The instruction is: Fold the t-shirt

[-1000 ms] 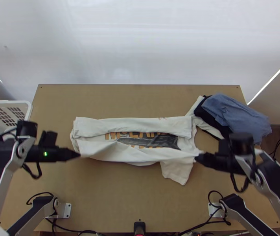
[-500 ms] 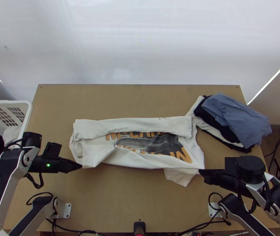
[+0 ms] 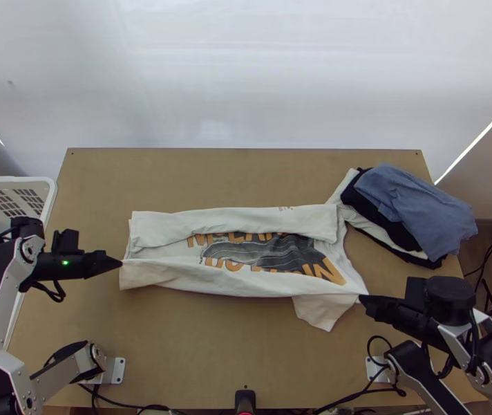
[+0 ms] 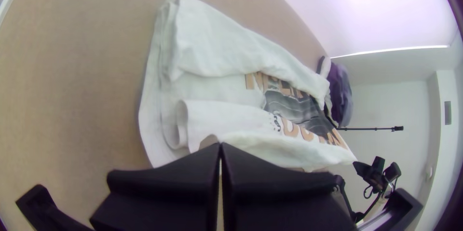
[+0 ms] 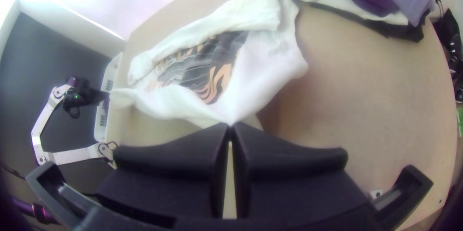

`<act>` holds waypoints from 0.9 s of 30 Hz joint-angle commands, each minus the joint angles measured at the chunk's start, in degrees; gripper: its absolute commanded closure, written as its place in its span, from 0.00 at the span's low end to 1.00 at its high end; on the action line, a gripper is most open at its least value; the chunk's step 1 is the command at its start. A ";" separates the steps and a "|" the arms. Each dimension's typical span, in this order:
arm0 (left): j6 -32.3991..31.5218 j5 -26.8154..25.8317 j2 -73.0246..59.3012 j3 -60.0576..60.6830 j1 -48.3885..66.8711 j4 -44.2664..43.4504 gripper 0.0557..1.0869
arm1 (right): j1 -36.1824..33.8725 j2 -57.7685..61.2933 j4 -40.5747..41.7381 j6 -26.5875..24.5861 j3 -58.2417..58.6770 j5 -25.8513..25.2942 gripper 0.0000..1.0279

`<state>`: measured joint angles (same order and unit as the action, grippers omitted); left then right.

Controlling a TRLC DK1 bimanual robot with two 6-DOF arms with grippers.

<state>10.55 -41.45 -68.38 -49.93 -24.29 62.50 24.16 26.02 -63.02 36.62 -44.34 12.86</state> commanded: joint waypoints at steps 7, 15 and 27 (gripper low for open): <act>0.00 -0.12 -5.27 -0.87 -3.04 -3.00 0.97 | -4.48 8.08 7.48 0.38 -1.54 0.06 0.97; -5.10 -0.12 -11.60 -6.93 -3.13 -6.95 0.97 | -9.05 20.30 16.00 0.38 -2.86 2.69 0.97; -8.35 0.41 -18.46 -13.17 -1.11 -10.20 0.97 | -16.60 35.41 23.47 -0.06 -7.69 5.86 0.97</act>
<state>3.88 -41.52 -83.46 -59.77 -27.00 54.00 10.70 53.76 -43.07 36.80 -49.25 17.63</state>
